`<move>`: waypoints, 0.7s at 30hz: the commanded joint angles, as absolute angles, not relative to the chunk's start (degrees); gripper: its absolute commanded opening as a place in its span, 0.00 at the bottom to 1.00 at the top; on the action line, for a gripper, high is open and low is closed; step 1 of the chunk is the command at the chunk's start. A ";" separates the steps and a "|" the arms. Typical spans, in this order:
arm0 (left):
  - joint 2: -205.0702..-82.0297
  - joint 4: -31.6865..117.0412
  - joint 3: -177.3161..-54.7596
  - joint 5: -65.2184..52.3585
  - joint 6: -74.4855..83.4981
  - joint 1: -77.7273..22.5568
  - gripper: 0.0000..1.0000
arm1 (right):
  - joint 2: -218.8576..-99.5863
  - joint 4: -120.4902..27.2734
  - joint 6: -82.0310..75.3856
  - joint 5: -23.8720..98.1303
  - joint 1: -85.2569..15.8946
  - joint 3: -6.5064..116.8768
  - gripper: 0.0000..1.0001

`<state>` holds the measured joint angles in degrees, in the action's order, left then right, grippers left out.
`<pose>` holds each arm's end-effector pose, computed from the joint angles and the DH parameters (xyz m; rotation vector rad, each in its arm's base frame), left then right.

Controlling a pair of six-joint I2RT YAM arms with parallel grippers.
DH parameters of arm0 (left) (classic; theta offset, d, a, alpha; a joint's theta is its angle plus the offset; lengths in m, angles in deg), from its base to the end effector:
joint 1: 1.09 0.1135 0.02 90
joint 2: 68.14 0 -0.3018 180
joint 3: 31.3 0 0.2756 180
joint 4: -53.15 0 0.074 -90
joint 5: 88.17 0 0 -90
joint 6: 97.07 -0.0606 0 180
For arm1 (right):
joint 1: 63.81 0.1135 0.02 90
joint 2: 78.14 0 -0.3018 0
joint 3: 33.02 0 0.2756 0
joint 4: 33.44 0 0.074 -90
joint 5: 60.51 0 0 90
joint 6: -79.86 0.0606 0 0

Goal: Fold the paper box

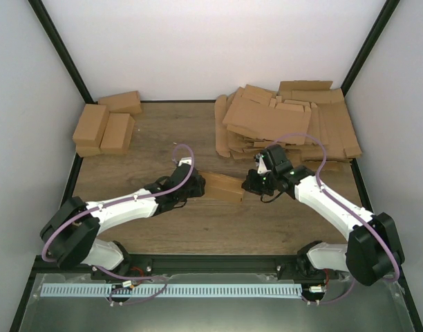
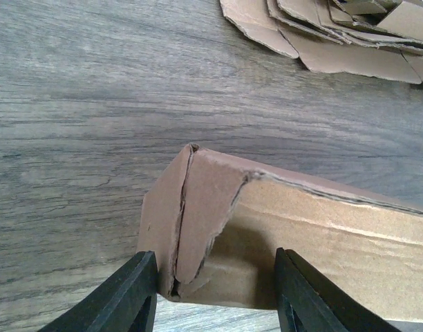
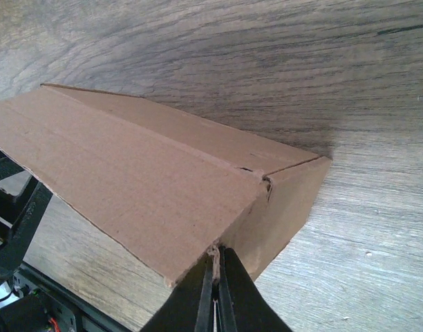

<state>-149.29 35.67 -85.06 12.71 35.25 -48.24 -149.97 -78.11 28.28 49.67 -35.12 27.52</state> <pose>0.2212 -0.2216 0.1907 0.0062 2.4028 -0.5398 0.2263 0.1477 0.2378 0.0827 2.7111 0.8599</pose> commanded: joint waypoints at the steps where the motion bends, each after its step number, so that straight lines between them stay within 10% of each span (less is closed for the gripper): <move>1: -151.80 30.54 -85.22 12.36 34.08 -49.58 0.47 | -150.15 -76.76 29.55 56.87 -34.28 30.50 0.01; 21: -153.44 28.49 -87.19 15.68 33.78 -51.59 0.45 | -149.56 -75.40 32.65 59.55 -34.76 29.87 0.01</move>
<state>-150.75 32.74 -87.46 17.75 34.71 -50.10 -150.00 -78.18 31.16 52.41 -35.36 27.52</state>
